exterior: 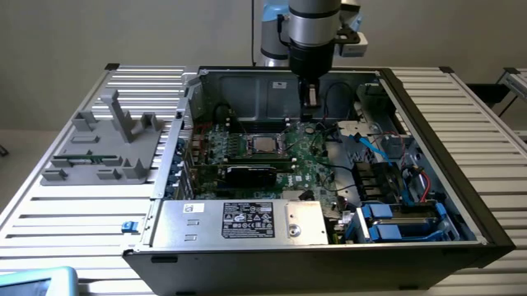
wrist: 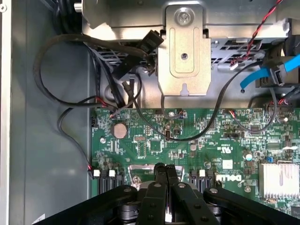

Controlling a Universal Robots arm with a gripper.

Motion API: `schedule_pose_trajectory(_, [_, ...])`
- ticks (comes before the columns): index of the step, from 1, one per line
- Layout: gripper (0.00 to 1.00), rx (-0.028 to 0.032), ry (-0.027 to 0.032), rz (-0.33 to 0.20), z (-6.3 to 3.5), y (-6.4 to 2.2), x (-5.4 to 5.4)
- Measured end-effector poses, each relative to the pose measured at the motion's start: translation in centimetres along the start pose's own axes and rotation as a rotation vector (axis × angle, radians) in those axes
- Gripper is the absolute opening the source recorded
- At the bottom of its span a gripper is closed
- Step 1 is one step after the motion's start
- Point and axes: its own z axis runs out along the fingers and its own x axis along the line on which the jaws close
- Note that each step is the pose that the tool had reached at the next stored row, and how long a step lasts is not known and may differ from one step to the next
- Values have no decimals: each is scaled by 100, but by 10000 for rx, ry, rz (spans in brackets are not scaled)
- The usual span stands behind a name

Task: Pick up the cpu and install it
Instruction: 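Close the cpu cover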

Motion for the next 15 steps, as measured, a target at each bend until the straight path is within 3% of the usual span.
schedule_pose_trajectory(2, [12,-101,14,7,8,14,0])
schedule_pose_trajectory(4, [12,-135,31,11,26,25,0])
schedule_pose_trajectory(12, [12,-139,70,16,173,109,-3])
schedule_pose_trajectory(15, [12,-138,115,23,231,145,-5])
